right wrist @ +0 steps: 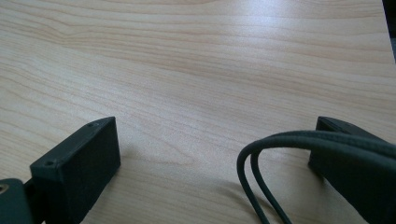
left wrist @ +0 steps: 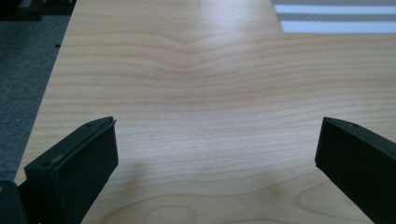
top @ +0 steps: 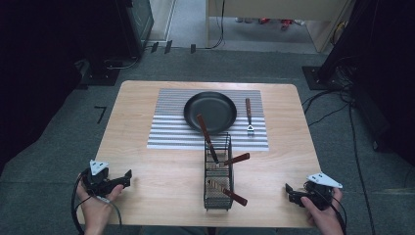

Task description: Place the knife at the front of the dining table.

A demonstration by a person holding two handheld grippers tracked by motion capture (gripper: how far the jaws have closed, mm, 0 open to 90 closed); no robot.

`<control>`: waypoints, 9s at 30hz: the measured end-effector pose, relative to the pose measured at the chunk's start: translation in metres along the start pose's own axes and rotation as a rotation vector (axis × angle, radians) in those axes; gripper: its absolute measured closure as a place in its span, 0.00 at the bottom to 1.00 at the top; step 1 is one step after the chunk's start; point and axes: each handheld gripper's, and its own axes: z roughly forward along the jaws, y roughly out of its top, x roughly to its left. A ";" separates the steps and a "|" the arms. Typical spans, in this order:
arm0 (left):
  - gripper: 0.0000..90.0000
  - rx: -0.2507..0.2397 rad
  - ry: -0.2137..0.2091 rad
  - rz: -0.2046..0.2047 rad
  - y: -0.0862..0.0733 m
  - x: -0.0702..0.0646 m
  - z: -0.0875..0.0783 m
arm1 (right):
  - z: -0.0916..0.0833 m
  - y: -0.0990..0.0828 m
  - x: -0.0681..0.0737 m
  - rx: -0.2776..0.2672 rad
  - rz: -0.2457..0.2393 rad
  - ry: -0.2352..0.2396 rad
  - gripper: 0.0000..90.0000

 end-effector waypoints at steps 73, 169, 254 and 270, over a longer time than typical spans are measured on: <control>0.00 -0.132 -0.357 0.176 0.106 -0.167 0.005 | 0.000 0.000 0.000 -0.001 -0.001 0.000 0.02; 0.91 -0.551 -0.503 0.111 0.133 -0.154 -0.086 | 0.000 0.000 0.000 -0.001 0.001 0.002 0.02; 0.91 0.181 -0.268 -0.195 0.205 -0.092 0.236 | 0.000 0.000 -0.001 -0.004 0.004 0.007 0.02; 0.84 0.142 -0.270 -0.210 0.199 -0.079 0.236 | 0.000 0.000 -0.001 -0.004 0.004 0.006 0.02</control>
